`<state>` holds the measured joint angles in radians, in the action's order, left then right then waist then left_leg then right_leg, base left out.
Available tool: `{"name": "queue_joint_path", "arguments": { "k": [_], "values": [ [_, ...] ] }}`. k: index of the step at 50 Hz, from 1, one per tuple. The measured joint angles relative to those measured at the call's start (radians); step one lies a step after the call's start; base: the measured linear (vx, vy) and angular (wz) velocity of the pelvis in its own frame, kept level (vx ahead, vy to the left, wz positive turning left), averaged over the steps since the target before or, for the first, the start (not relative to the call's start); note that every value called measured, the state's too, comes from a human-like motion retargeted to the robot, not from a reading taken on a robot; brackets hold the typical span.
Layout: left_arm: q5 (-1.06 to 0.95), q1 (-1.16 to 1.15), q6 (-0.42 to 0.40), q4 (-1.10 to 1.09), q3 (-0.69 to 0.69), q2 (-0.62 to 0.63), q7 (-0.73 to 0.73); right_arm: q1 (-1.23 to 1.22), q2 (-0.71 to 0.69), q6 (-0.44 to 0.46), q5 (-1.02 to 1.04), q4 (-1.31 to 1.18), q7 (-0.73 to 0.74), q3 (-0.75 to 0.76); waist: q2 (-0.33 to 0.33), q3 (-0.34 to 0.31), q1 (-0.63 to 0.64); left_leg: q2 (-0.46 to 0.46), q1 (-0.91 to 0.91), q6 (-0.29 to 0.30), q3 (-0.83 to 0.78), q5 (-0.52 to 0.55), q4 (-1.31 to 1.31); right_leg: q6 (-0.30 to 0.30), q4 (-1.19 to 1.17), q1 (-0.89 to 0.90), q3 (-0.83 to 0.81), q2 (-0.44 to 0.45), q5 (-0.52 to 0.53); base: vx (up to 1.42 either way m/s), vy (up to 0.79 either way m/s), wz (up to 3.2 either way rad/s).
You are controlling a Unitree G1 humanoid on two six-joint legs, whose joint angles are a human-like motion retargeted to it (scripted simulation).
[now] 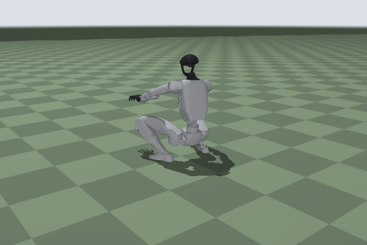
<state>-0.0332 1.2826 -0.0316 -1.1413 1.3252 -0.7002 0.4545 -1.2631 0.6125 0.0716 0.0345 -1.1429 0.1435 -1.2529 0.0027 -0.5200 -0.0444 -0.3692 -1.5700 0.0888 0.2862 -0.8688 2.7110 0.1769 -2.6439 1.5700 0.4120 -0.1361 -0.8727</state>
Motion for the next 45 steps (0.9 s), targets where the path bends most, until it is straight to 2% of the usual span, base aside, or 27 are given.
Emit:
{"name": "queue_joint_path", "arguments": {
  "k": [5,15,27,37,45],
  "values": [
    [-0.054,-0.044,-0.001,-0.009,-0.054,0.010,0.040,0.038,-0.043,0.012,0.023,-0.044,0.035,-0.004,-0.015,0.000,-0.015,0.025,0.000,0.015,0.029,0.000,0.035,0.022,-0.040,0.000,0.016,0.015,0.000,0.00,0.00,0.00],
    [0.051,-0.119,0.015,-0.036,-0.017,0.033,-0.063,0.048,-0.106,-0.013,0.080,0.035,-0.099,-0.080,-0.026,0.000,-0.038,0.027,0.000,0.004,0.045,0.002,0.037,0.020,-0.040,0.000,0.000,0.023,0.000,0.00,0.00,0.00],
    [-0.006,-0.102,0.002,-0.018,-0.031,0.029,-0.008,0.046,-0.088,-0.014,0.063,0.021,-0.003,-0.056,-0.016,0.000,-0.034,0.031,0.000,0.000,0.047,0.003,0.043,0.014,-0.049,0.000,0.011,0.026,0.000,0.00,0.00,0.00],
    [0.065,-0.118,0.002,0.009,0.023,0.033,-0.053,0.080,-0.095,-0.025,0.073,0.026,-0.063,-0.078,-0.020,0.000,-0.035,0.033,0.000,-0.017,0.053,0.001,0.053,0.005,-0.059,0.000,0.024,0.038,0.000,0.00,0.00,0.00],
    [0.067,-0.110,-0.002,0.022,0.041,0.029,-0.046,0.080,-0.076,-0.031,0.069,0.040,-0.057,-0.086,-0.014,0.000,-0.028,0.021,0.000,-0.024,0.045,0.000,0.044,0.001,-0.046,0.000,0.021,0.036,0.000,0.00,0.00,0.00]
  ]
}}
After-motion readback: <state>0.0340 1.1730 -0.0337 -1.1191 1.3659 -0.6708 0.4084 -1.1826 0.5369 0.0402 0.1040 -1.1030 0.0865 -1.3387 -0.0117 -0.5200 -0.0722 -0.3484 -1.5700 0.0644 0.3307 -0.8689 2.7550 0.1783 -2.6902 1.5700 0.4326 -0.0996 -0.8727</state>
